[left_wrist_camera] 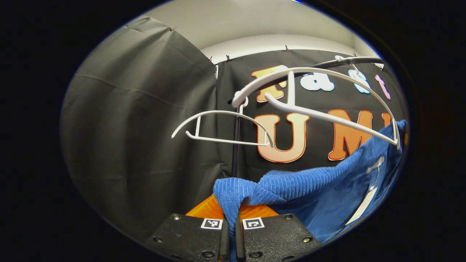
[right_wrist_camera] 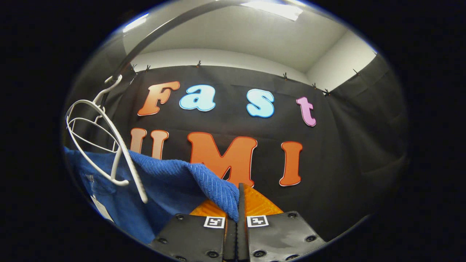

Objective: Grasp the clothes on the hanger with both hands and then place them into the laundry hamper below.

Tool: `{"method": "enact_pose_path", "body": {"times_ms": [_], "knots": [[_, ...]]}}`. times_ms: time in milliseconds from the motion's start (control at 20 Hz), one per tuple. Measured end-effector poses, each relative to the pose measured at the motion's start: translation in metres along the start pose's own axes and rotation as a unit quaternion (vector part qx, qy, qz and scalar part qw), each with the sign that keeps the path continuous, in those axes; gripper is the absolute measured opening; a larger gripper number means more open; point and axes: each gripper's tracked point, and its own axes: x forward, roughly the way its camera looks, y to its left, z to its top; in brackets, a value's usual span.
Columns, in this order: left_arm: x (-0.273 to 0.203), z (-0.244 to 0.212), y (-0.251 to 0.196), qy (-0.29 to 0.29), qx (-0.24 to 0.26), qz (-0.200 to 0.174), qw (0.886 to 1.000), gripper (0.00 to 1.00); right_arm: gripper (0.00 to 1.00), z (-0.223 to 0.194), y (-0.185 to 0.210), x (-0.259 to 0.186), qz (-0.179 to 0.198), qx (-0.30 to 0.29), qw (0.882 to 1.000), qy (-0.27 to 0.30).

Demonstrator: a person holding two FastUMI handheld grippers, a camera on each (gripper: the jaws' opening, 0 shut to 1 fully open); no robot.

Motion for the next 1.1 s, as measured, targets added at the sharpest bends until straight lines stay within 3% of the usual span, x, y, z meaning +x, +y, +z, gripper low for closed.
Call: {"method": "enact_pose_path", "body": {"times_ms": [300, 450, 650, 900, 1100], "knots": [[-0.014, -0.004, -0.016, 0.009, 0.017, -0.019, 1.0, 0.07, 0.09, -0.006, -0.013, -0.015, 0.004, -0.004, 1.0, 0.013], [-0.024, -0.009, -0.022, 0.018, -0.003, -0.029, 0.999, 0.06, 0.09, -0.012, 0.007, -0.029, 0.058, 0.02, 0.998, 0.025], [-0.044, -0.036, -0.046, 0.051, -0.028, -0.06, 0.996, 0.07, 0.09, -0.051, 0.033, -0.056, 0.109, 0.04, 0.99, 0.08], [-0.07, -0.086, -0.11, 0.11, -0.051, -0.116, 0.986, 0.09, 0.09, -0.116, 0.105, -0.089, 0.191, 0.077, 0.964, 0.168], [-0.096, -0.144, -0.17, 0.183, -0.072, -0.178, 0.964, 0.07, 0.09, -0.183, 0.148, -0.127, 0.237, 0.093, 0.933, 0.256]]}}
